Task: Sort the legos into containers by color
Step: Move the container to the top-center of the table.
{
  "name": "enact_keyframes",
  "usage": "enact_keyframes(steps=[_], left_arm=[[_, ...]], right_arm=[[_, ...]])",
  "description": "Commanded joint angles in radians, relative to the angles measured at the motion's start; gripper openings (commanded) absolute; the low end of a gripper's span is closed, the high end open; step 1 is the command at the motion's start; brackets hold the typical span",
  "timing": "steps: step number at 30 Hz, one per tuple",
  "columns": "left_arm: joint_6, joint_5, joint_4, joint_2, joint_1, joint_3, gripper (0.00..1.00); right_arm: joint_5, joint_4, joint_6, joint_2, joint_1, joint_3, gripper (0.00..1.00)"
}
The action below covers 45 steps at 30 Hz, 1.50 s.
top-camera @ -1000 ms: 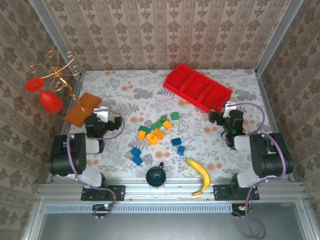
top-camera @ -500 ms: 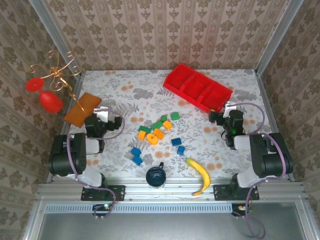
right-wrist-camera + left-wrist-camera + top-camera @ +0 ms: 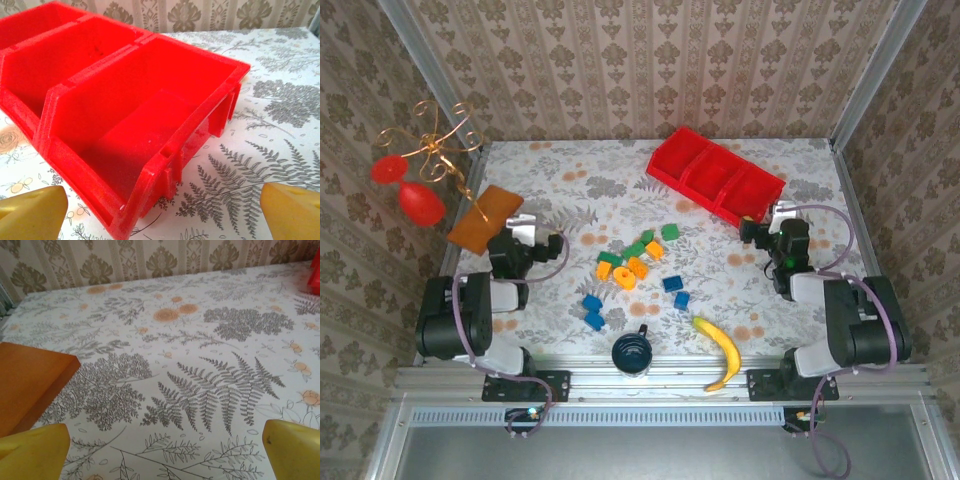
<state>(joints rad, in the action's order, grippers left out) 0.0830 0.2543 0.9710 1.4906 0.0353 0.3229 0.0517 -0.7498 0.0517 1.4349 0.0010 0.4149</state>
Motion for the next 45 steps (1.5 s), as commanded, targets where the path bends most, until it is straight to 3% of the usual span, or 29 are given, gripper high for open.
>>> enact_keyframes(steps=[1, 5, 12, 21, 27, 38, 45], left_arm=[[-0.006, -0.004, -0.059, -0.084, 0.008, 0.01, 1.0], [-0.01, -0.03, -0.129, -0.162, 0.007, 0.016, 1.0], [-0.058, -0.147, -0.303, -0.313, -0.027, 0.059, 1.0], [-0.22, -0.246, -0.579, -0.45, -0.078, 0.151, 1.0], [-0.314, -0.273, -0.639, -0.515, -0.093, 0.151, 1.0], [-0.376, -0.244, -0.608, -0.526, -0.1, 0.122, 1.0], [-0.382, -0.228, -0.62, -0.501, -0.101, 0.138, 1.0]], right_arm=[[0.058, 0.094, 0.013, -0.062, 0.005, 0.023, 1.0], [0.104, 0.177, 0.053, -0.104, 0.005, 0.046, 1.0], [0.206, 0.565, 0.216, -0.123, 0.036, 0.249, 1.0], [0.28, 0.878, 0.367, 0.061, 0.17, 0.569, 0.89], [0.298, 0.97, 0.415, 0.239, 0.247, 0.762, 0.87], [0.3, 1.059, 0.446, 0.502, 0.253, 0.997, 0.84], [0.246, 1.106, 0.426, 0.612, 0.253, 1.086, 0.69]])
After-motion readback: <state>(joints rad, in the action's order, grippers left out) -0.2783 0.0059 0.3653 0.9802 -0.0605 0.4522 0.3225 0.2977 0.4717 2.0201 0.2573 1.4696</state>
